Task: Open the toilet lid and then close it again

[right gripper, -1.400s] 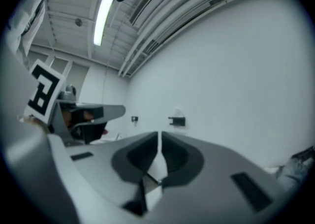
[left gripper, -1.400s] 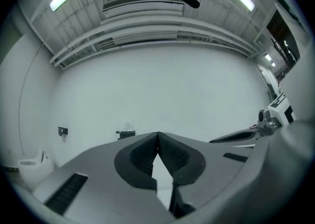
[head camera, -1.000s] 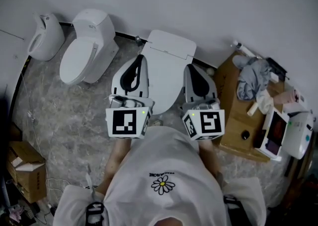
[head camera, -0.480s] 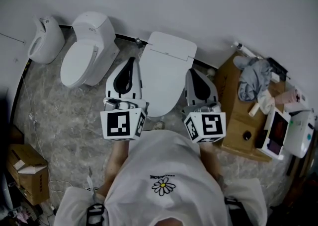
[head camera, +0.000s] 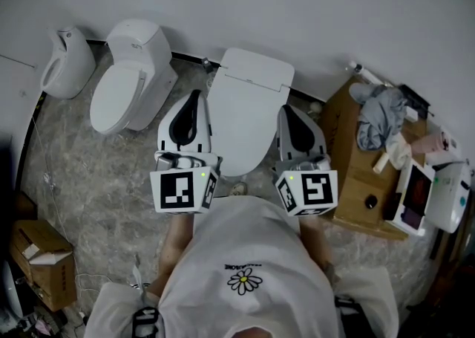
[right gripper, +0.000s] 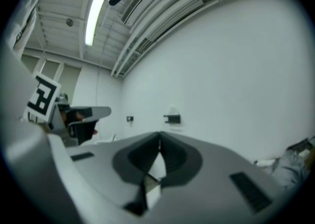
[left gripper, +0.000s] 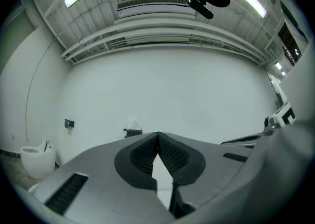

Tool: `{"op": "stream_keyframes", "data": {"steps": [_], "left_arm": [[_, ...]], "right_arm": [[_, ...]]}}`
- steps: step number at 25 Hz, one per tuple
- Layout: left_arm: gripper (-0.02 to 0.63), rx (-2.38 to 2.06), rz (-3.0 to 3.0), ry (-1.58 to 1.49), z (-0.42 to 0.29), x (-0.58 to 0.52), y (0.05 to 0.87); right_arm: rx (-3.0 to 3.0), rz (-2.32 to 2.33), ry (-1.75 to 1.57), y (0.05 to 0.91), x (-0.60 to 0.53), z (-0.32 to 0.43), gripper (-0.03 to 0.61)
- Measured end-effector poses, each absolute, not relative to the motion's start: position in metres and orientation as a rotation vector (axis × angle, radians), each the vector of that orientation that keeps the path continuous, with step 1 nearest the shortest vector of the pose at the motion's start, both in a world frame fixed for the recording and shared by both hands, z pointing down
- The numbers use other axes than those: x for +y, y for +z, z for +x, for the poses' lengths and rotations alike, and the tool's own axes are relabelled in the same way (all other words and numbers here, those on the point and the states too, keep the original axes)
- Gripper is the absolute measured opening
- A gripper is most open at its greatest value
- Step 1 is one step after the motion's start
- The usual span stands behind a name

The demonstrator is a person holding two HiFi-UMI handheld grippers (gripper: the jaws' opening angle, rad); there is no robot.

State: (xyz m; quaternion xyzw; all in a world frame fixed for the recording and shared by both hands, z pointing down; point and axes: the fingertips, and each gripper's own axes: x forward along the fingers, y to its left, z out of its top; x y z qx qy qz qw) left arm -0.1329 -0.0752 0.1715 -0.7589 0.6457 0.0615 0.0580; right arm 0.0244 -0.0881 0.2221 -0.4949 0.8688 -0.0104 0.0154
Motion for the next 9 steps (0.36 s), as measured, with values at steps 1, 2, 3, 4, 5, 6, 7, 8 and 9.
{"op": "stream_keyframes", "data": {"steps": [1, 2, 3, 4, 5, 6, 7, 8, 9], "left_arm": [[0.026, 1.957, -2.300, 0.186, -0.1334, -0.0750, 0.1722], [0.026, 1.958, -2.301, 0.186, -0.1341, -0.0751, 0.1730], [0.026, 1.959, -2.302, 0.185, -0.1348, -0.0753, 0.1739], [0.026, 1.959, -2.305, 0.184, -0.1355, -0.0757, 0.1745], [0.026, 1.958, -2.307, 0.183, -0.1360, -0.0760, 0.1750], [0.026, 1.956, -2.309, 0.183, -0.1365, -0.0762, 0.1753], [0.026, 1.953, -2.311, 0.183, -0.1369, -0.0764, 0.1754], [0.026, 1.950, -2.311, 0.183, -0.1376, -0.0767, 0.1754], [0.026, 1.948, -2.312, 0.183, -0.1382, -0.0769, 0.1753]], "right_arm": [[2.702, -1.543, -0.030, 0.2220, -0.0879, 0.0246, 0.031], [2.702, -1.546, -0.026, 0.2220, -0.0878, 0.0244, 0.031], [2.703, -1.548, -0.024, 0.2218, -0.0877, 0.0240, 0.031], [2.705, -1.549, -0.021, 0.2217, -0.0877, 0.0234, 0.031], [2.706, -1.550, -0.019, 0.2216, -0.0876, 0.0228, 0.031], [2.707, -1.551, -0.017, 0.2218, -0.0876, 0.0222, 0.031], [2.709, -1.551, -0.017, 0.2222, -0.0877, 0.0214, 0.031], [2.710, -1.552, -0.017, 0.2228, -0.0877, 0.0205, 0.031], [2.711, -1.553, -0.017, 0.2234, -0.0878, 0.0195, 0.031]]}}
